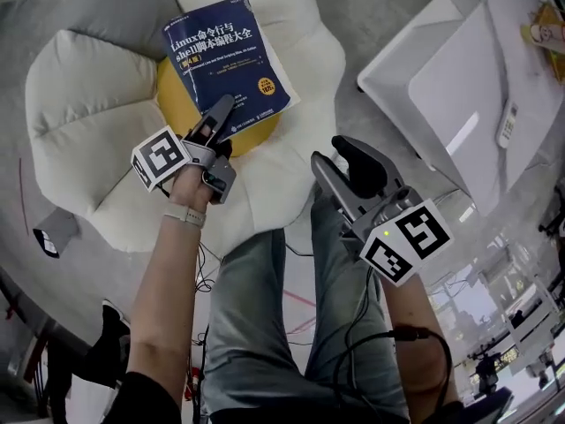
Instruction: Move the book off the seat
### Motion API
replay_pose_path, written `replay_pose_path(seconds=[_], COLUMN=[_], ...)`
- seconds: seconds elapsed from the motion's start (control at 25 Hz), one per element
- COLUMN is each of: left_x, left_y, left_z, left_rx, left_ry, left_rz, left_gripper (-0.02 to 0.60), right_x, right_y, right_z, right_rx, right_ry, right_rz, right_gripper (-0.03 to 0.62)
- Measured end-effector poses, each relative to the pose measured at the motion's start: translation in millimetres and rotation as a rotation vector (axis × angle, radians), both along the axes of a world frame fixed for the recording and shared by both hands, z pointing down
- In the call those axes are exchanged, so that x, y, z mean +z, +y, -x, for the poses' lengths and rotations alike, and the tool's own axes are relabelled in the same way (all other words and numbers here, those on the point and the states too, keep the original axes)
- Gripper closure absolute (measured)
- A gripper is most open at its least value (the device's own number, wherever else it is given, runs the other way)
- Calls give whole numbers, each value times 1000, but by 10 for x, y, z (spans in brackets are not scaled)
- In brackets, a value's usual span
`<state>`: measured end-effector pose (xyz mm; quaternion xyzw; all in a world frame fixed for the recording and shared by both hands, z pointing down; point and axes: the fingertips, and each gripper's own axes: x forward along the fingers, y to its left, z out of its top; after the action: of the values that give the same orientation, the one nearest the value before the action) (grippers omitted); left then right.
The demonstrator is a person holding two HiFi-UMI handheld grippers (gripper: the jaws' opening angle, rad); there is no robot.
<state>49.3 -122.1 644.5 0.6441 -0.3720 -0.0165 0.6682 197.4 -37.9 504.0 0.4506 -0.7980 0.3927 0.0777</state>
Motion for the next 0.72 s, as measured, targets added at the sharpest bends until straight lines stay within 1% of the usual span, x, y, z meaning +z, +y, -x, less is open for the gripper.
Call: replay_pose_path(seconds=[0.16,0.24,0.36,0.44,0.52,0.64,0.68,0.72], left_x=[-26,-56,-108,-178,-269,-384,-401,-391], left_y=[0,-7,16,11,-18,-89,-108,-108], left_z=[3,-2,7,-38,-147,-352,-383,-349], left_rx=[25,38,64,92,125,162,165,157], left_ry=[118,151,180,191,208,263,270,254], left_rz=[-25,-30,-35,-57,-87,-121,-124,-119], left_gripper=[407,405,402,400,399,394,394,393], right_x=[289,409,555,598,608,620,650,725], right_y=[-121,-156,-133,-106,-83,-87,-102,-119], right_z=[119,116,112,50,-70,-264,-294,-268], right_rx=[64,106,157,190,230,294,306,306], right_ry=[7,7,11,16,26,48,42,14], right_rz=[-4,-6,-10,-18,-33,-62,-64,-55], right_gripper=[445,445,445,445,445,445,445,445])
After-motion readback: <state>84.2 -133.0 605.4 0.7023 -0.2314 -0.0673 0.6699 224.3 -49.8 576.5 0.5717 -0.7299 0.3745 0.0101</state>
